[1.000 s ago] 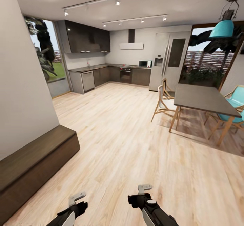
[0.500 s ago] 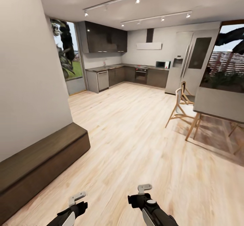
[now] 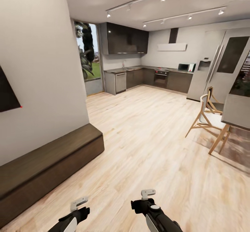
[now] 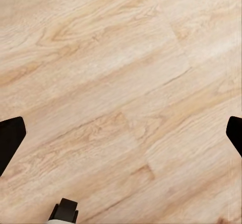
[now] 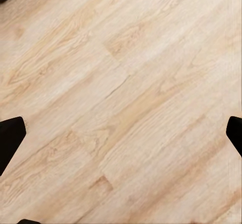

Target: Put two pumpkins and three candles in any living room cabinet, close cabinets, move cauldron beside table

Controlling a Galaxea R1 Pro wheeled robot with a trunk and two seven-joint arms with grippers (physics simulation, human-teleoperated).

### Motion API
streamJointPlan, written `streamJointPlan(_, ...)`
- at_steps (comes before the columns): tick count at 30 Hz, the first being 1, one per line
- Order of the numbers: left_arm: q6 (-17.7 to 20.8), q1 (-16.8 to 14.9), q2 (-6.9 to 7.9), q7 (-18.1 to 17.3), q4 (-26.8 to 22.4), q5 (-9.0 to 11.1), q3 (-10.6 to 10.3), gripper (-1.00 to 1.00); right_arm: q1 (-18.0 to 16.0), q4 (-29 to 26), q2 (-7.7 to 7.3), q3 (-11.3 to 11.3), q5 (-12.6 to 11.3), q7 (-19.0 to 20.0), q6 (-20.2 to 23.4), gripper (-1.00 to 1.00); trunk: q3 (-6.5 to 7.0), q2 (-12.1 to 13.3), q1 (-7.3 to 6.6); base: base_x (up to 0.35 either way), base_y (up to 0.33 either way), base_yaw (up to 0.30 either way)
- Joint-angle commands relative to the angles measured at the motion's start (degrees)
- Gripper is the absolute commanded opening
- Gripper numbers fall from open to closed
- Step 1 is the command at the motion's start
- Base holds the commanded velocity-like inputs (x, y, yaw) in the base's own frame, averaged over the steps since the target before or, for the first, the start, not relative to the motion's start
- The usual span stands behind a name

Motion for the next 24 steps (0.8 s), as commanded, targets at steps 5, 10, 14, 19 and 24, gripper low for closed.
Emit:
streamJointPlan(5, 0.37, -0.02, -0.06, 0.04, -0.14, 0.09, 0.44, 1.0, -0.03, -0.1, -0.06, 0.49, -0.53, -0.43, 0.31, 1.0, -0.09, -0.07, 0.02, 0.001, 0.0, 0.292)
streamJointPlan(10, 0.37, -0.02, -0.06, 0.04, -0.14, 0.09, 0.44, 1.0, -0.03, -0.07, 0.02, 0.56, -0.44, -0.43, 0.31, 1.0, -0.09, -0.07, 0.02, 0.0, 0.0, 0.292)
streamJointPlan(14, 0.37, -0.02, -0.06, 0.03, -0.14, 0.09, 0.44, 1.0, -0.03, -0.06, 0.02, 0.56, -0.42, -0.43, 0.31, 1.0, -0.09, -0.07, 0.02, 0.0, 0.0, 0.292)
streamJointPlan(19, 0.37, -0.02, -0.06, 0.04, -0.14, 0.09, 0.44, 1.0, -0.03, -0.06, 0.02, 0.56, -0.36, -0.43, 0.31, 1.0, -0.09, -0.07, 0.02, 0.0, 0.0, 0.292)
streamJointPlan(24, 0.37, -0.02, -0.06, 0.06, -0.14, 0.09, 0.44, 1.0, -0.03, -0.06, 0.05, 0.56, -0.33, -0.43, 0.31, 1.0, -0.09, -0.07, 0.02, 0.0, 0.0, 0.292)
